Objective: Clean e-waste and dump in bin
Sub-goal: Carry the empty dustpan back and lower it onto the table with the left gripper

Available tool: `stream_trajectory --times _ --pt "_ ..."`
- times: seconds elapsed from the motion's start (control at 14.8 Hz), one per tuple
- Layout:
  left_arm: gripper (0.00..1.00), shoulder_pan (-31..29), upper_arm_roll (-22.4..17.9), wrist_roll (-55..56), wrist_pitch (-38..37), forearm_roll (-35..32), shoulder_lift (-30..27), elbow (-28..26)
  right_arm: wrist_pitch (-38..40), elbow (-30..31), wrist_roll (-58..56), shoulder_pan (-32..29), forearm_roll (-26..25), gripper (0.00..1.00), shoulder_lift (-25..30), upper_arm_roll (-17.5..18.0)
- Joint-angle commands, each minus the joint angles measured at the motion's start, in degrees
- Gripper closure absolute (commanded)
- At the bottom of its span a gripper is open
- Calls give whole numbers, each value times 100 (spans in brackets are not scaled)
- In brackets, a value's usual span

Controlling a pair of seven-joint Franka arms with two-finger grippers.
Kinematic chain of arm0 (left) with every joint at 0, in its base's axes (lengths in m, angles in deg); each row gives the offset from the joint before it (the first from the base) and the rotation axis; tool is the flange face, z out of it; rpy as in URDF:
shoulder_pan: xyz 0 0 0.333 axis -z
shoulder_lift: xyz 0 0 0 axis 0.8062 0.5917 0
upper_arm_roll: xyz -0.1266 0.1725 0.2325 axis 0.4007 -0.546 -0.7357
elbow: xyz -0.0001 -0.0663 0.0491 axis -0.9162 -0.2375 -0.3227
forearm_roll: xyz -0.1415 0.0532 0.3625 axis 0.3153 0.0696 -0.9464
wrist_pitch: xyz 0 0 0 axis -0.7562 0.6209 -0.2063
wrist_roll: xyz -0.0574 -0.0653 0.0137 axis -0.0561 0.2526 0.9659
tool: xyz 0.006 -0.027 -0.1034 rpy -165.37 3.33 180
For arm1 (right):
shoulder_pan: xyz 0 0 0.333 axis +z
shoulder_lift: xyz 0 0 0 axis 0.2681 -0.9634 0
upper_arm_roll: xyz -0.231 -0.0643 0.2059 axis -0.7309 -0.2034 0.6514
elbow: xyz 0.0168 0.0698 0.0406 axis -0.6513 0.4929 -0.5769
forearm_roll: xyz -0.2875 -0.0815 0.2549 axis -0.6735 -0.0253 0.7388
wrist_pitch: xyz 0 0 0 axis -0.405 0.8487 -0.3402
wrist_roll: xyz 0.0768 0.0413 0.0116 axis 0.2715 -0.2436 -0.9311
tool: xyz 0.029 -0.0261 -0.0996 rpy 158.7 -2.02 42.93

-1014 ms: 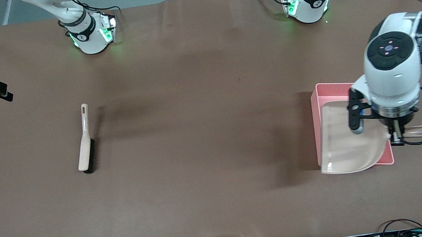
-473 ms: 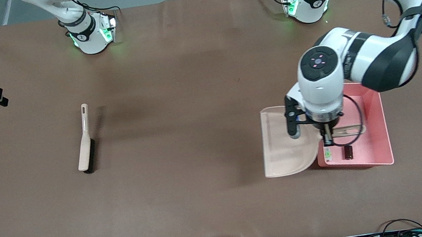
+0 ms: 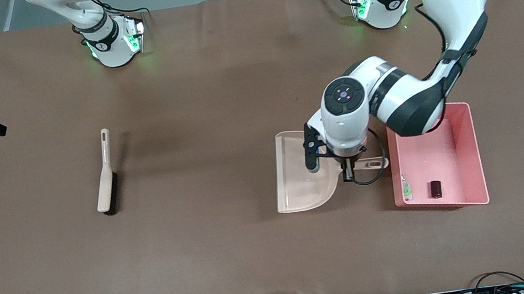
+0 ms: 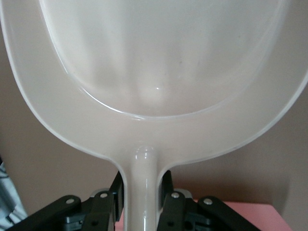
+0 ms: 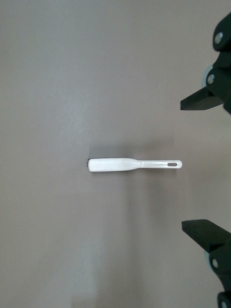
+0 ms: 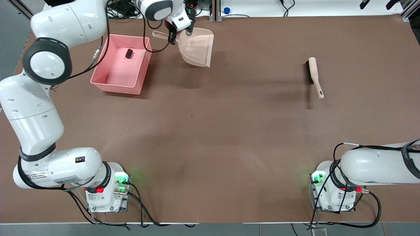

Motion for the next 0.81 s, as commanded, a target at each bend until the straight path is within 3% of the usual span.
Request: stream_trajectory --times 0.0,0.2,0.74 --pt "99 492 -430 -16 155 64 66 98 -20 -111 80 104 -22 0 -53 -115" --pt "99 915 -905 36 304 55 137 63 -2 -93 80 130 -31 0 -53 -114" --pt "100 784 -1091 1117 270 20 101 -605 -152 -120 80 112 -101 0 -71 -106"
